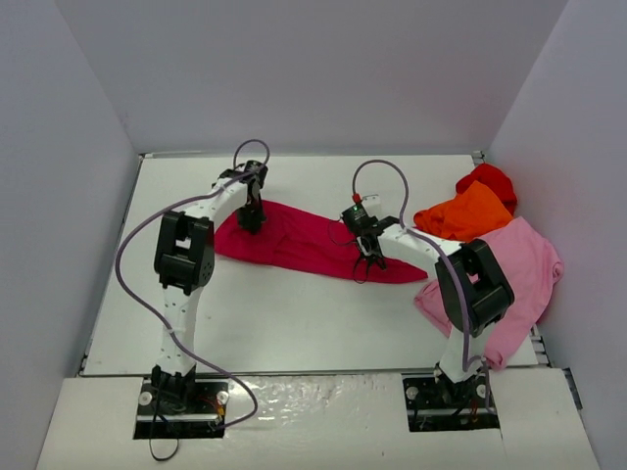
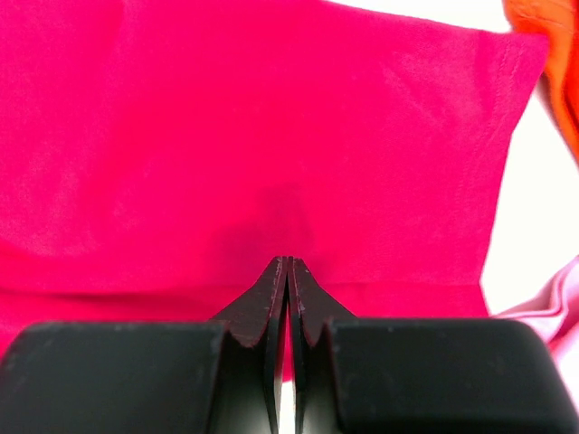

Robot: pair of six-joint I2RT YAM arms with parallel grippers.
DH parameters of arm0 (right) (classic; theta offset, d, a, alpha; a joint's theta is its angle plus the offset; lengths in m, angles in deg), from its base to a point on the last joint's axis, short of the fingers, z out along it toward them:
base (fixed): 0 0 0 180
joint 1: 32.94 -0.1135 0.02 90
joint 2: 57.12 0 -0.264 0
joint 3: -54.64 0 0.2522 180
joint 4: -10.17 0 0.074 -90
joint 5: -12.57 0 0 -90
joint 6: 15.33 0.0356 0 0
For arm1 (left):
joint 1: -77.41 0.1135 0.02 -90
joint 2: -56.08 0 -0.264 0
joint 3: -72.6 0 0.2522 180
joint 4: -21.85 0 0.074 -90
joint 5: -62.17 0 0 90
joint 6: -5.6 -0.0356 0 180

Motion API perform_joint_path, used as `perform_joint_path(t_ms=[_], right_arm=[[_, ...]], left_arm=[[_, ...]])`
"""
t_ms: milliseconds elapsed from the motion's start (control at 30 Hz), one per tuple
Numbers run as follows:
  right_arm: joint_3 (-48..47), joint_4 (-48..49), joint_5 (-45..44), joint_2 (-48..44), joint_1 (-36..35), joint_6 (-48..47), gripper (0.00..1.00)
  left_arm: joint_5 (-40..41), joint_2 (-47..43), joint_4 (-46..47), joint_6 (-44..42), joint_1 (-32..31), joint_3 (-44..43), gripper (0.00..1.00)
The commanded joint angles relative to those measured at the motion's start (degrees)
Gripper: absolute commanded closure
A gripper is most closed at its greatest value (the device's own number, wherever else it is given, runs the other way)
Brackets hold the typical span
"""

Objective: Fold and stack the t-shirts

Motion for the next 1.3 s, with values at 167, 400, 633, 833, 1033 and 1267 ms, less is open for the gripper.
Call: perform_joint_path(t_ms=[167,400,633,833,1033,1267], right_arm=[[-0.09,-6.50,-3.43,0.05,0.20,2.27,1.00],[2.85,-8.02,-3.85,1.90,-0.04,3.99,1.00],[4.13,-8.09,-6.16,-2.91,-1.05,6.48,1.00],[1.29,-7.52,-4.02,-1.91,-1.12,5.51,1.00],[-1.01,-6.42,-2.40,-0.58,-1.04,4.63,1.00],[1.23,-3.86,-4.13,0.76,-0.93,2.42,1.00]], left_arm=[[1.22,-0.02,-6.35,-3.67,8.20,-16.13,1.00],[-3.32,-0.02,-8.63,-3.73,14.50,-24.67,1.00],[-15.28,-12.90,3.13,0.68,10.16,-2.93,1.00],[-16.40,-17.21,10.16,3.48,1.25,9.29,1.00],[-15.79,-14.72,13.20,4.37,-1.37,13.37,1.00],[-11.60,-15.11,14.96,4.43,-1.38,17.70,1.00]])
